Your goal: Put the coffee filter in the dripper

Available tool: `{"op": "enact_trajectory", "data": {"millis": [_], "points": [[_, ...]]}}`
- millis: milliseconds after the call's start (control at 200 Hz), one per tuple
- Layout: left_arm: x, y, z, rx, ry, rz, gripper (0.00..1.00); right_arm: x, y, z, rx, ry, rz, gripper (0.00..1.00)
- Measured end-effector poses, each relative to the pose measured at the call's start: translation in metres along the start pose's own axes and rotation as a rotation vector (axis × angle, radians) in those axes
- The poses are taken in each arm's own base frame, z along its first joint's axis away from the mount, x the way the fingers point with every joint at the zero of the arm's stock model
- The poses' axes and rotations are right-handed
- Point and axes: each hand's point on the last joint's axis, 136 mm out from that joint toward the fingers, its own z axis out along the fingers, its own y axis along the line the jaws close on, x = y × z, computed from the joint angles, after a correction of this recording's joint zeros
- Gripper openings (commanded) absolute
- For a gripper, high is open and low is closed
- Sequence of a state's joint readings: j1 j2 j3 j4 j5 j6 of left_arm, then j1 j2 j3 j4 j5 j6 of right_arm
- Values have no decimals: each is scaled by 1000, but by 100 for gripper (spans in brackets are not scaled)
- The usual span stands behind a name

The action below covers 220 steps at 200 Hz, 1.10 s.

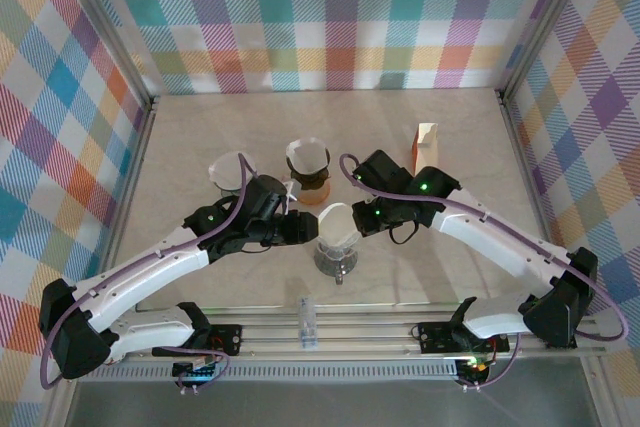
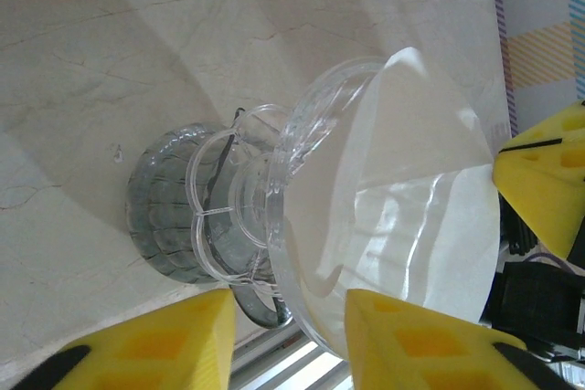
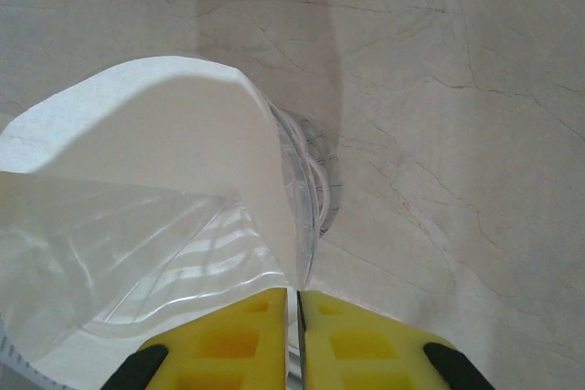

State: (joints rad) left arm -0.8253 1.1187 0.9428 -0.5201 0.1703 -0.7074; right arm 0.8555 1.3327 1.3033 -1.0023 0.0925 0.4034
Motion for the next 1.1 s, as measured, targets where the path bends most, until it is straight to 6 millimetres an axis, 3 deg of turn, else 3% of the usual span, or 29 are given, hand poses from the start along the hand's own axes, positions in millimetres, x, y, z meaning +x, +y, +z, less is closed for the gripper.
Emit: {"op": "enact_trajectory", "data": {"millis": [80,225,435,560,600,720,755,1100], "points": [[-2,1,-1,-4,-9,-6,56,0,0,0,0,0,0,14],[-5,1,-3,-2,-23,-10,56,0,0,0,0,0,0,14],[-1,-2,3,18,14,-10,40,0,0,0,0,0,0,14],[2,-4,5,31,34,-11,36,0,0,0,0,0,0,15],[3,-6,5,38,39,-9,35,0,0,0,0,0,0,20],[6,-8,5,51,54,-9,34,0,0,0,3,-1,2,54],[6,-8,5,51,56,-9,34,0,0,0,2,-1,2,60],[7,-7,5,50,57,-10,33,1,3,5,-13,18,-1,71]]}}
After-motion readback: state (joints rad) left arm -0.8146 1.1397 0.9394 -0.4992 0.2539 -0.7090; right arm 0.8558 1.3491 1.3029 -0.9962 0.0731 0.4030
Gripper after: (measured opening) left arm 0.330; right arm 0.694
